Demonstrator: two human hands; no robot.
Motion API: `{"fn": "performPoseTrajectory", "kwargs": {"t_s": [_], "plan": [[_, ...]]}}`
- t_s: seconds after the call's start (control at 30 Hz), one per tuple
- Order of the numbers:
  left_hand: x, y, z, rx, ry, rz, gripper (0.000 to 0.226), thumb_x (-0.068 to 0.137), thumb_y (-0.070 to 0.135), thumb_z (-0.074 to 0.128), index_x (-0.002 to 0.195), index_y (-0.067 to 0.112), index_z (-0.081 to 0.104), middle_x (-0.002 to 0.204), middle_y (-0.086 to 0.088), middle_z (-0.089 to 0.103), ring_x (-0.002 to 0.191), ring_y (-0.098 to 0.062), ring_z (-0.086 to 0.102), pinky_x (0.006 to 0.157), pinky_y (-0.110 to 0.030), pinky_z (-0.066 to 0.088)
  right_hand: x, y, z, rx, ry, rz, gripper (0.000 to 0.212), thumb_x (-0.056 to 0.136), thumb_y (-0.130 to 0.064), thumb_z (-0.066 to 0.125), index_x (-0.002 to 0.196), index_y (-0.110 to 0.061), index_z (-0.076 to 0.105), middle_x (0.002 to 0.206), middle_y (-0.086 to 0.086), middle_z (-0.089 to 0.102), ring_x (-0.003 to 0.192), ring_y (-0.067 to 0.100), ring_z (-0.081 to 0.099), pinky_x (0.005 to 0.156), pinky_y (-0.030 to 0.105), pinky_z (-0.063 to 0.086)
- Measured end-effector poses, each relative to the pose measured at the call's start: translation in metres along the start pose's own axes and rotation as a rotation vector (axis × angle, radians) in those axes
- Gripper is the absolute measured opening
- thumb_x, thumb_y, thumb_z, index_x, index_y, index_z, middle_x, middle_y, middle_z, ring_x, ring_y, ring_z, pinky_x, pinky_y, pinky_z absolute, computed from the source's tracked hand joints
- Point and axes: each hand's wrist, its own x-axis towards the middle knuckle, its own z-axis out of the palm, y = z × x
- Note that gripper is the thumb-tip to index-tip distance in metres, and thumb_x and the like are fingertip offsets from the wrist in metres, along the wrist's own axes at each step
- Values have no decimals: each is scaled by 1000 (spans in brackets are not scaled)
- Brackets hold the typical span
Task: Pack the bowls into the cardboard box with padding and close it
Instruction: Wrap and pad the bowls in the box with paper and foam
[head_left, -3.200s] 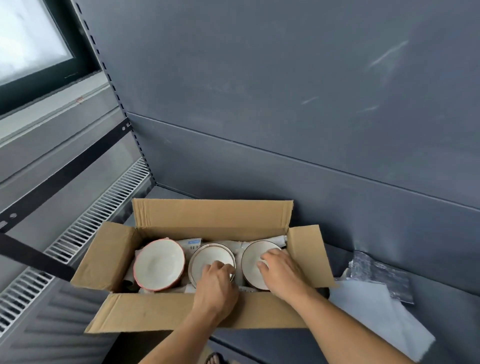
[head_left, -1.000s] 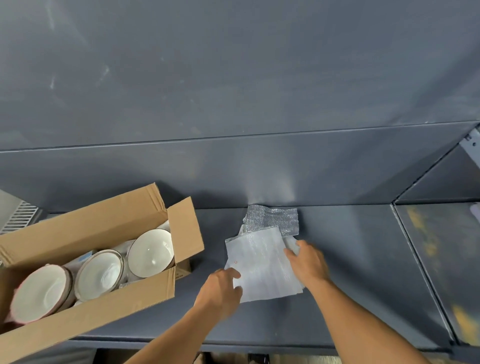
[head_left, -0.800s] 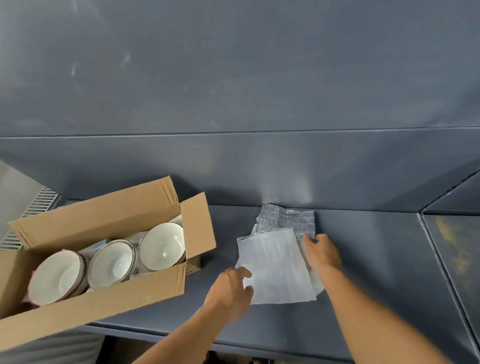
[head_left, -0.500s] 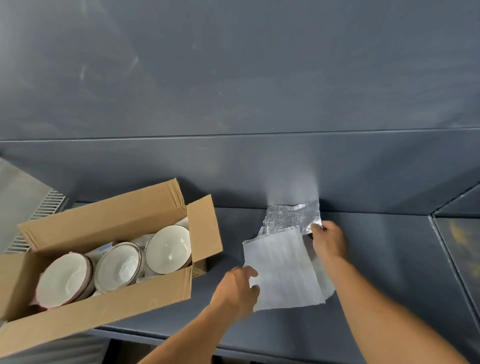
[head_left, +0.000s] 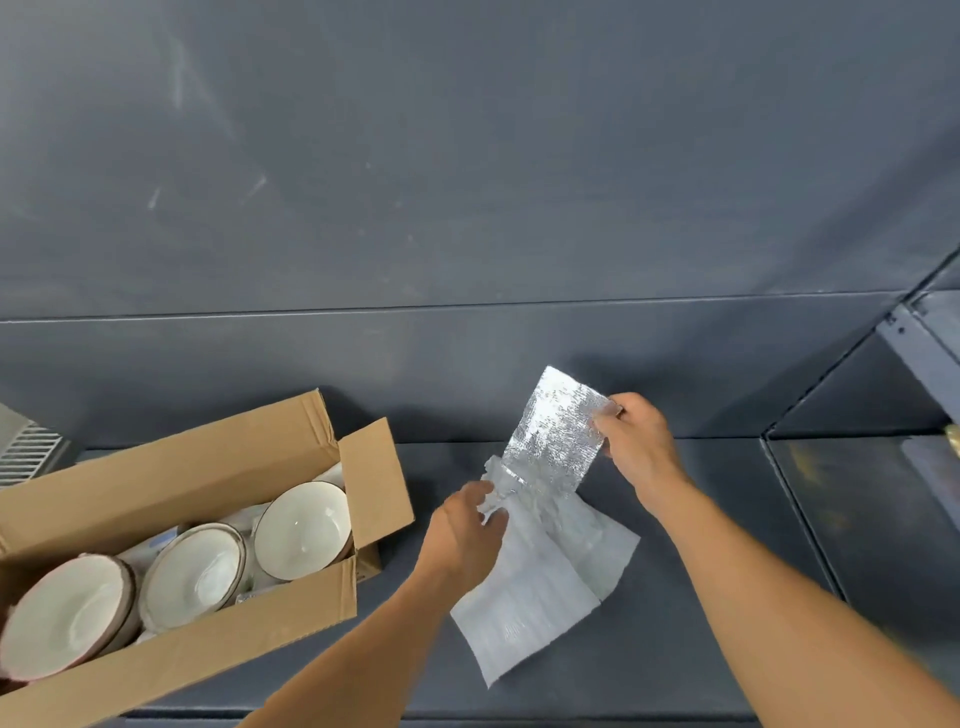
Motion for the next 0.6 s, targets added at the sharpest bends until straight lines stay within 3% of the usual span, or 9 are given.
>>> {"fn": "performPoseTrajectory", "kwargs": {"t_s": [0.07, 0.17, 0.23, 0.3, 0.37, 0.43, 0.53, 0.6], "plan": [[-1, 6, -7, -50, 47, 11, 45, 99, 37, 50, 140, 18, 46, 124, 1, 58, 101, -14, 56, 77, -22, 42, -5, -5, 1, 9, -82, -3, 11, 86, -10, 57, 83, -20, 60, 81, 2, 61, 76, 21, 56, 72, 42, 49], [-2, 4, -14, -165, 60, -11, 56, 95, 49, 54, 141, 19, 45, 134, 2, 56, 118, -17, 56, 95, -26, 44, -18, -8, 7, -66, -204, -26, 11, 87, -5, 58, 87, -16, 60, 74, 2, 58, 70, 18, 51, 66, 32, 39], [-7, 0, -17, -299, 8, -48, 50, 90, 50, 60, 130, 20, 57, 118, 5, 67, 108, -13, 63, 98, -36, 50, -28, -6, 15, -94, -265, -42, 9, 89, -5, 57, 92, -12, 61, 75, 3, 57, 71, 17, 49, 68, 31, 37], [-13, -5, -19, -377, -37, -77, 26, 89, 40, 65, 100, 17, 68, 88, 0, 72, 83, -15, 66, 83, -43, 55, -40, -3, 24, -105, -342, -43, 7, 90, -10, 58, 96, -12, 62, 80, 7, 59, 75, 17, 51, 72, 34, 41], [-20, -10, -21, -412, -43, -65, 22, 88, 27, 68, 77, 9, 61, 69, -8, 59, 65, -20, 53, 63, -40, 46, -48, 1, 32, -66, -417, -6, 11, 88, -20, 63, 98, -14, 63, 87, 7, 66, 80, 19, 58, 78, 42, 49], [-27, -14, -25, -477, -26, -96, 20, 89, 17, 68, 74, 8, 59, 65, -4, 55, 61, -17, 49, 59, -31, 40, -57, 3, 38, 28, -452, 76, 20, 89, -20, 69, 108, -14, 63, 101, 5, 71, 90, 20, 67, 87, 45, 54], [-35, -20, -34, -610, 12, -167, 18, 91, 5, 64, 73, 6, 59, 61, 0, 57, 49, -6, 54, 48, -18, 43, -71, 4, 44, 116, -540, 224, 21, 89, -13, 70, 109, -15, 64, 102, 7, 73, 89, 20, 70, 79, 37, 57], [-40, -24, -39, -680, 11, -193, 10, 89, 1, 64, 80, -1, 62, 71, -9, 62, 62, -14, 62, 56, -26, 54, -80, 4, 45, 83, -616, 252, 16, 91, -12, 67, 107, -10, 66, 96, 8, 74, 83, 18, 71, 68, 32, 57]]}}
